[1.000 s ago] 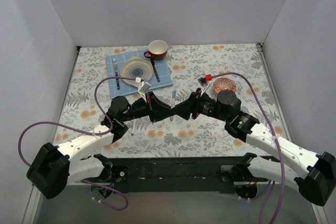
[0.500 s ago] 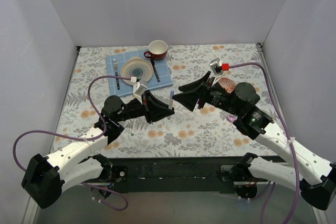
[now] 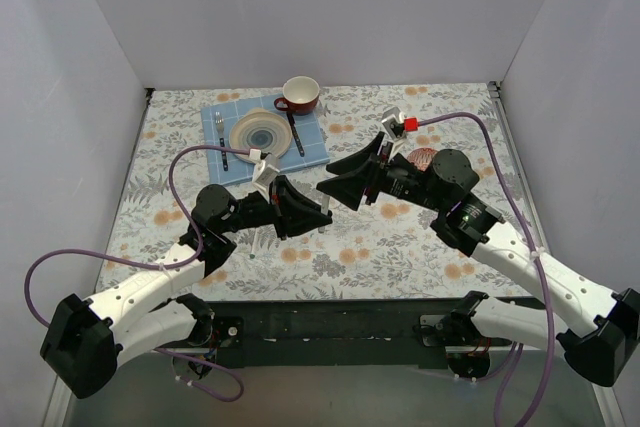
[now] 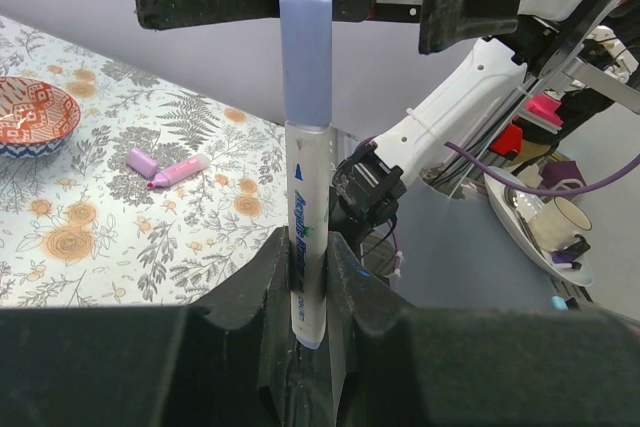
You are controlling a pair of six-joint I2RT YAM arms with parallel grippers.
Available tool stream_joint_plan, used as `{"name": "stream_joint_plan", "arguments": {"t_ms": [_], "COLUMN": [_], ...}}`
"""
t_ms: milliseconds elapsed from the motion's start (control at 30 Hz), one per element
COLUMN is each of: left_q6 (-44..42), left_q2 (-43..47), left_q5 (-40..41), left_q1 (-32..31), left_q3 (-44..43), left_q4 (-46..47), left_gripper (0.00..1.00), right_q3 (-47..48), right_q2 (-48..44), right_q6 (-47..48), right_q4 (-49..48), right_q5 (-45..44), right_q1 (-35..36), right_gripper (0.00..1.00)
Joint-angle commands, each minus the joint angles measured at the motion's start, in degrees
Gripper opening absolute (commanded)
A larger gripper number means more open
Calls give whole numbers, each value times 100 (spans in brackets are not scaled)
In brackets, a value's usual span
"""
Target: Insert the pens into the pen caps
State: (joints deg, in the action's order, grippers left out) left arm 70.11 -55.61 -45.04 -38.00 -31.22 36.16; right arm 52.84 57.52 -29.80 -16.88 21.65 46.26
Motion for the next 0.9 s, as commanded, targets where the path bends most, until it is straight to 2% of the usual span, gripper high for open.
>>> {"name": "stream_joint_plan", "arguments": {"t_ms": [0, 300, 867], "left_q6": [64, 161, 214], "left_q2": [77, 59, 33], "left_q5": [-119, -199, -251], "left_q1": [3, 3, 3], "left_q3": [90, 116, 116], "left_q4": [215, 330, 444], "left_gripper": [0, 0, 0], "right_q3": [210, 113, -55], "right_q2": [58, 216, 330], "right_q6": [-131, -368, -412], "right_q4": [-789, -1150, -1194], "right_q5": [374, 612, 683], "right_q1": [15, 15, 15], "right_gripper": [69, 64, 63]}}
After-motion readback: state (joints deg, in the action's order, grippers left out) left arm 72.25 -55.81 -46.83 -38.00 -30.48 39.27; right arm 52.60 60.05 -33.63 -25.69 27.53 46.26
